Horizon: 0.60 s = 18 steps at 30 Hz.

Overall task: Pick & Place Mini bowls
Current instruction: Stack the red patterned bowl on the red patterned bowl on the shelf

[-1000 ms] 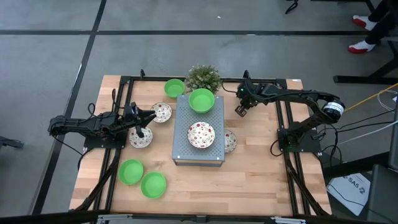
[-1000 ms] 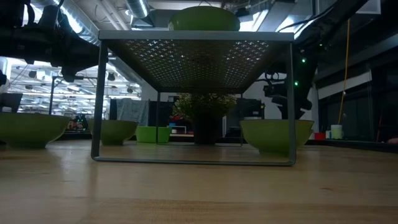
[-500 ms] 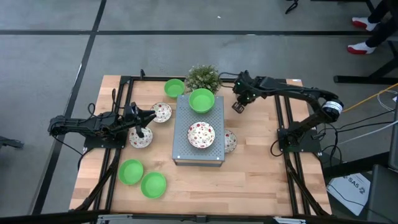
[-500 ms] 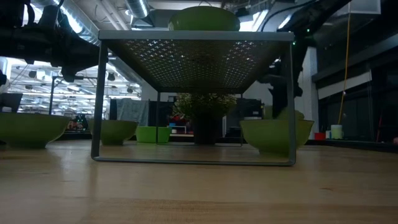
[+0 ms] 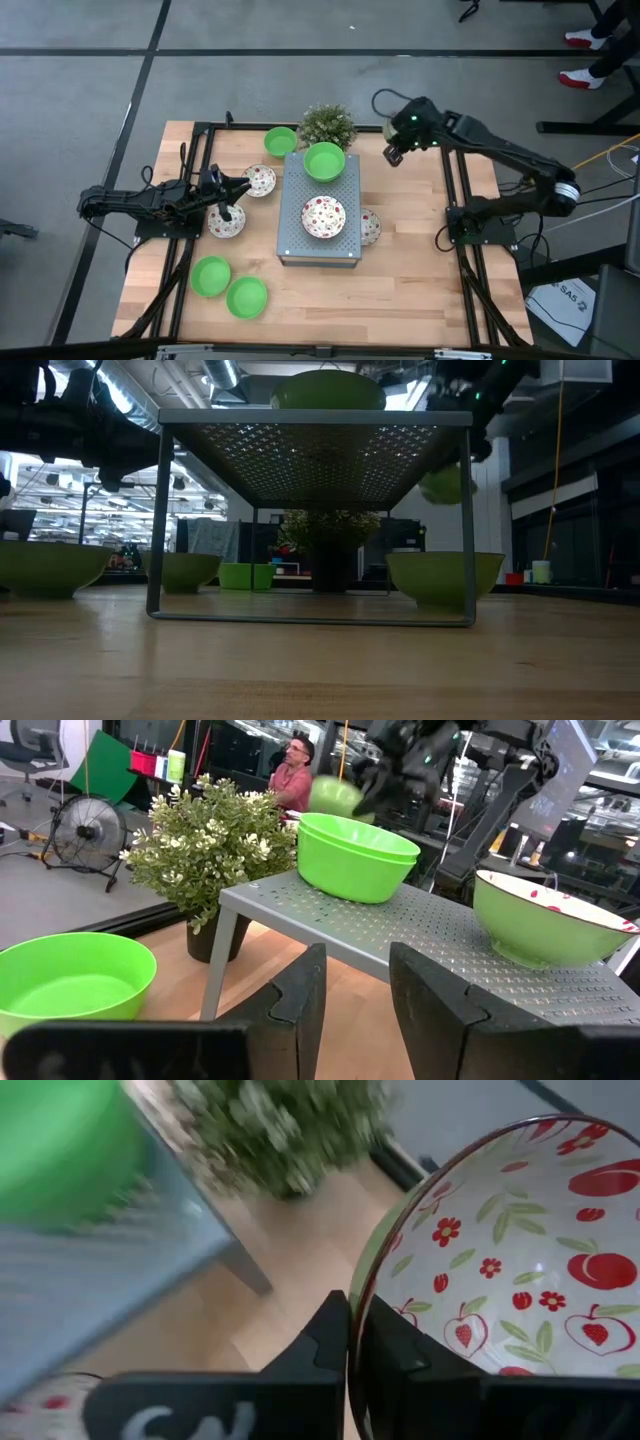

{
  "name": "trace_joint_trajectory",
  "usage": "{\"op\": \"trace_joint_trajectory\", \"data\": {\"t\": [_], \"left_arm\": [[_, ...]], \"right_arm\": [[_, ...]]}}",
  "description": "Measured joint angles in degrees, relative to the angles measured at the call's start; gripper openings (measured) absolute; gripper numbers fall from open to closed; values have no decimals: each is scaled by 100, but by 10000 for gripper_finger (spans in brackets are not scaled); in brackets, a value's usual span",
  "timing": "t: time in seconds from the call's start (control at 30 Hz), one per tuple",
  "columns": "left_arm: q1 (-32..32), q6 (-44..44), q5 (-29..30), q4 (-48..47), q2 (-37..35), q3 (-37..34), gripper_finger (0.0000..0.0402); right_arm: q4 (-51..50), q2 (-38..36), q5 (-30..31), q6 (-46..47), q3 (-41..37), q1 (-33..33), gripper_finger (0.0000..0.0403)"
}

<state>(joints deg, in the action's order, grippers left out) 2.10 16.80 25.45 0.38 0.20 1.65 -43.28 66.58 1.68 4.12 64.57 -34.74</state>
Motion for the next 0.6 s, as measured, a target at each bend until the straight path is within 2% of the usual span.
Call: {"op": "trace_joint_trajectory", "data": {"t": [0.33,0.6], "left_arm": [[0,-2,0,0,1,0,107],[0,-2,0,0,1,0,107]], "right_arm": [[3,-466,-178,22,652,748,13],[161,-509,225,55,1059,1812,13]]}}
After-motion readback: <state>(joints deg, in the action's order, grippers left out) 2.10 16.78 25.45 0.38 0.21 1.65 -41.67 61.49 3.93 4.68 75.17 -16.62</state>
